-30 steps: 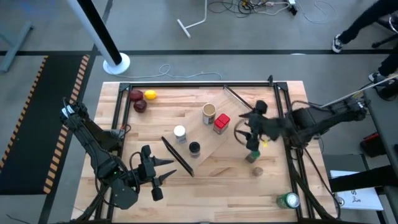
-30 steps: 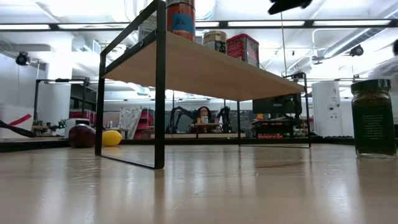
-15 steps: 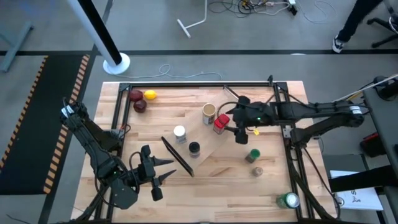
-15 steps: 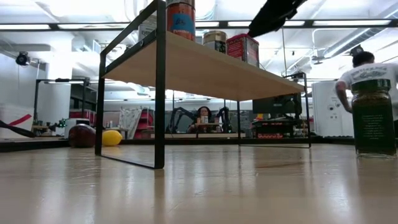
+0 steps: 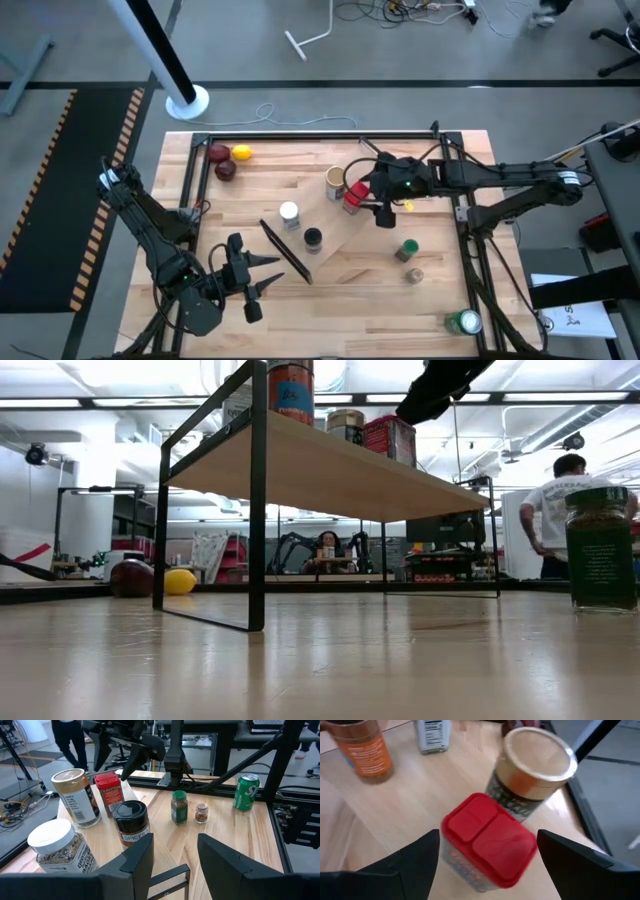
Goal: Shelf spices
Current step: Remove the red seasoning can from the shelf
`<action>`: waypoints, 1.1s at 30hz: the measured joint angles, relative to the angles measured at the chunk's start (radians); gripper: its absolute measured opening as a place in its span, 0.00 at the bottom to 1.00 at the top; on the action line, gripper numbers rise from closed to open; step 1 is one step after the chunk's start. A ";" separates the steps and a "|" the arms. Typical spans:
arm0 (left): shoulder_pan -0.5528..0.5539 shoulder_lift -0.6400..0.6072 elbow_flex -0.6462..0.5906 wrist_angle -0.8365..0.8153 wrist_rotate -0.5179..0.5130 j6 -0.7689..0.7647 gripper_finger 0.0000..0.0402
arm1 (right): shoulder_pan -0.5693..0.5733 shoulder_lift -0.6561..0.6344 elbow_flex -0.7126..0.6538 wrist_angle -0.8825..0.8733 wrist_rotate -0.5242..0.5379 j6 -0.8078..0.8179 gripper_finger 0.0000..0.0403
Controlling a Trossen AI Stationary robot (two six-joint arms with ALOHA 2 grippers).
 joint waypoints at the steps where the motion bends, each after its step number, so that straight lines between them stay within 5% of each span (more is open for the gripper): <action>1: 0.000 0.000 0.000 0.000 0.000 0.000 0.35 | -0.004 0.005 0.000 -0.002 -0.015 0.000 0.77; 12: 0.002 0.000 0.000 0.000 0.001 0.003 0.35 | -0.029 0.077 0.091 -0.023 -0.068 -0.024 0.77; 21: 0.002 0.000 0.000 -0.001 0.023 0.001 0.35 | -0.021 0.143 0.226 -0.200 -0.067 0.056 0.76; 33: 0.002 0.000 0.000 0.000 0.088 -0.044 0.35 | -0.023 0.110 0.246 -0.288 -0.066 0.047 0.73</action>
